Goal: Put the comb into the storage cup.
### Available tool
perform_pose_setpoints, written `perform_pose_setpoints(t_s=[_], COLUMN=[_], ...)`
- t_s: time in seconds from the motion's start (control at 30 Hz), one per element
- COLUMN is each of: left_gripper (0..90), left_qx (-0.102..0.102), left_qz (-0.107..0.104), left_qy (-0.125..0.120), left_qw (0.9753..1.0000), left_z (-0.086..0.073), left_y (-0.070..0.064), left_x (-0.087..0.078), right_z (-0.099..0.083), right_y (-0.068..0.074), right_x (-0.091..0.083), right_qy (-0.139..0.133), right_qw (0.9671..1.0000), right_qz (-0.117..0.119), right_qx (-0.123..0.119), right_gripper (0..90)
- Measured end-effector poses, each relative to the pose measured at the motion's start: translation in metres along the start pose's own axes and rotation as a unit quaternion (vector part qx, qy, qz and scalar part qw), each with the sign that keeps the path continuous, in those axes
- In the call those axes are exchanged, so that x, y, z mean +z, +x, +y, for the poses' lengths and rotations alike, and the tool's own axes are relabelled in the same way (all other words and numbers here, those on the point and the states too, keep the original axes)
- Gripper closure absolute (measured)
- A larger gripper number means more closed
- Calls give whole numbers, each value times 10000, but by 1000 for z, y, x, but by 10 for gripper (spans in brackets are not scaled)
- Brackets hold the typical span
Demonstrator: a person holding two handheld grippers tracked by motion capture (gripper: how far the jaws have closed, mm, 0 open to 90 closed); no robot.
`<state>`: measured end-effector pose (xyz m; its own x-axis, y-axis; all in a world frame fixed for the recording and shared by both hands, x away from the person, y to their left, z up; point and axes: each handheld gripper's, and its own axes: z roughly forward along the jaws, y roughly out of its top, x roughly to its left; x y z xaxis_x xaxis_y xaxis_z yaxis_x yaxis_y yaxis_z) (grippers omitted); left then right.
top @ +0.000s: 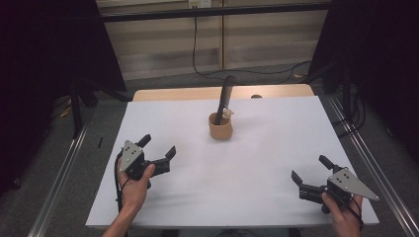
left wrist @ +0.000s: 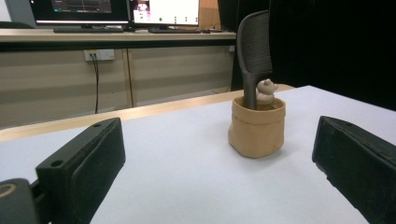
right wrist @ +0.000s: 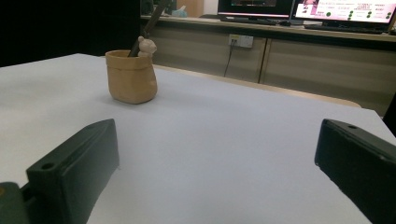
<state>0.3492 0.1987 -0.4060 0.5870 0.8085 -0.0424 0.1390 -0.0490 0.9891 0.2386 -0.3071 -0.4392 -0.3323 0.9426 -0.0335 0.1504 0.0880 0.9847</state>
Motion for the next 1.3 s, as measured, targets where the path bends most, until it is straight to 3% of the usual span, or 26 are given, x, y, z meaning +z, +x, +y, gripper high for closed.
perform_pose_setpoints(t_s=[0.1, 0.4, 0.6, 0.7, 0.77, 0.97, 1.13, 1.2, 1.3], left_gripper=[35, 34, 34, 34, 34, 34, 34, 34, 31], left_qx=[129, 134, 143, 118, 42, 205, 165, 293, 260], left_qz=[81, 160, 137, 315, 297, 182, 277, 319, 307], left_qy=[-37, -88, -26, 22, 49, 192, 201, 331, 358], left_qw=[9999, 9997, 9998, 9994, 9995, 9994, 9993, 9985, 9985], left_z=[0, -8, -14, -15, -17, -24, -28, -30, -33], left_y=[-1, -1, -1, -2, -4, -11, -9, -8, -8], left_x=[-7, -21, -32, -38, -41, -49, -60, -62, -68], right_z=[0, 0, 0, 0, 0, 0, 0, 0, 0], right_y=[-1, 0, 0, 0, 0, 0, 0, 0, 1], right_x=[0, 0, 1, 0, 0, 0, -1, -1, -1], right_qy=[1, -8, 15, -3, 3, -21, -24, -23, -20], right_qw=[10000, 10000, 10000, 10000, 10000, 10000, 10000, 10000, 10000], right_qz=[-15, 0, 12, 1, -10, -2, -1, -1, 1], right_qx=[4, -54, -53, -39, -31, -27, -29, -25, -34], right_gripper=[0, 0, 0, 0, 0, 0, 0, 0, 0])
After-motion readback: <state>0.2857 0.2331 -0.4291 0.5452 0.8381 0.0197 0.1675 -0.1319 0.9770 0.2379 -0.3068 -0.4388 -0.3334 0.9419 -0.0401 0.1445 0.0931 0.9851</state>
